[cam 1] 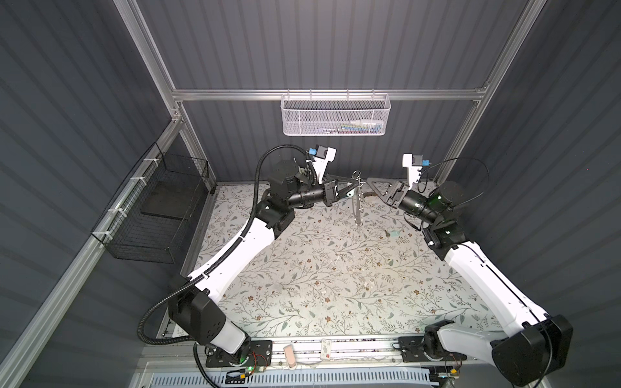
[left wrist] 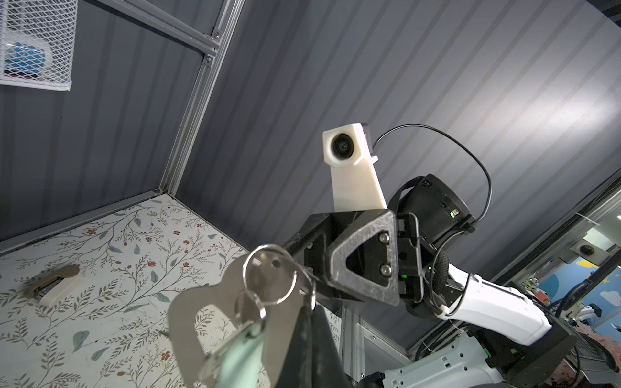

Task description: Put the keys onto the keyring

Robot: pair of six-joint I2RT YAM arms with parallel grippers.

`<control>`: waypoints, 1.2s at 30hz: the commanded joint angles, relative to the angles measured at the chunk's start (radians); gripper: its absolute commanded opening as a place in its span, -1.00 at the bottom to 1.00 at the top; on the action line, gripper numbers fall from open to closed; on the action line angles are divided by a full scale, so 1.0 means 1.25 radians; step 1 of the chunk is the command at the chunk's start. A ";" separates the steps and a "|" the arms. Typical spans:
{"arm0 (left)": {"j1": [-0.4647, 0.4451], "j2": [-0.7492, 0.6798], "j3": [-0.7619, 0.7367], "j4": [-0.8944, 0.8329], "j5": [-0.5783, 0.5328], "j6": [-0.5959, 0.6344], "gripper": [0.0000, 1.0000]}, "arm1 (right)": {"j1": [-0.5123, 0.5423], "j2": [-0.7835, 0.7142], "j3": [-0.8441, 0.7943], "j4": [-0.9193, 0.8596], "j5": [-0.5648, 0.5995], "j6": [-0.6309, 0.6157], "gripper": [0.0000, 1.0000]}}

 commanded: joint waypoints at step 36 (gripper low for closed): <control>0.034 -0.057 0.019 -0.105 -0.038 0.065 -0.34 | 0.037 -0.013 0.111 -0.232 -0.017 -0.228 -0.94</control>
